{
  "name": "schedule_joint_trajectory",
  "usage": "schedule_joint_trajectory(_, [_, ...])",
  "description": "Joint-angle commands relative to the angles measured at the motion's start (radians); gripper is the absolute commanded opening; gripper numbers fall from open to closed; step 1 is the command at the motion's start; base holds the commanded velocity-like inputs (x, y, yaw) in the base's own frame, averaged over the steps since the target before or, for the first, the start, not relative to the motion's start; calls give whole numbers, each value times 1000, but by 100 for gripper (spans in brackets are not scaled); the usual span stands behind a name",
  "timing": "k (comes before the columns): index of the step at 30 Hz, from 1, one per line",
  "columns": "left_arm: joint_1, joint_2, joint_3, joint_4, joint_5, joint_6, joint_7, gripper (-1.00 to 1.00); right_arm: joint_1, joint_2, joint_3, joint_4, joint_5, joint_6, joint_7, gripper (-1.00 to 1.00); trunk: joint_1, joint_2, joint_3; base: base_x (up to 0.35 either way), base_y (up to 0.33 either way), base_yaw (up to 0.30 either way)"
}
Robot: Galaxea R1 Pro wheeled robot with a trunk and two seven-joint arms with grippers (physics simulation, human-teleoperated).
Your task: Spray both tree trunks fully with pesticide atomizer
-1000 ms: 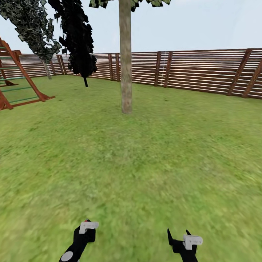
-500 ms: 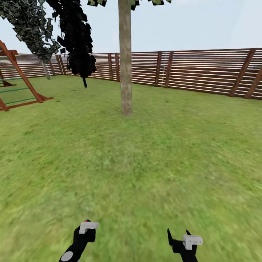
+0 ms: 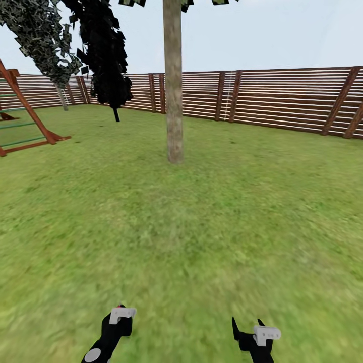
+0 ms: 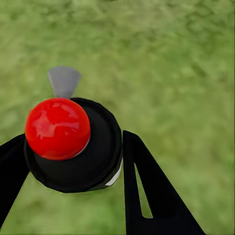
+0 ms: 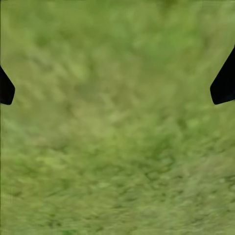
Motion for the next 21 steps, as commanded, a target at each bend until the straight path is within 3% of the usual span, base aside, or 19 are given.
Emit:
schedule_joint_trajectory(1, [0, 0, -1, 0, 0, 0, 0, -100, 0, 0, 0, 0, 0, 0, 0, 100, 0, 0, 0, 339, 0, 0])
schedule_joint_trajectory(21, [0, 0, -2, -1, 0, -2, 0, -100, 0, 0, 0, 0, 0, 0, 0, 100, 0, 0, 0, 339, 0, 0])
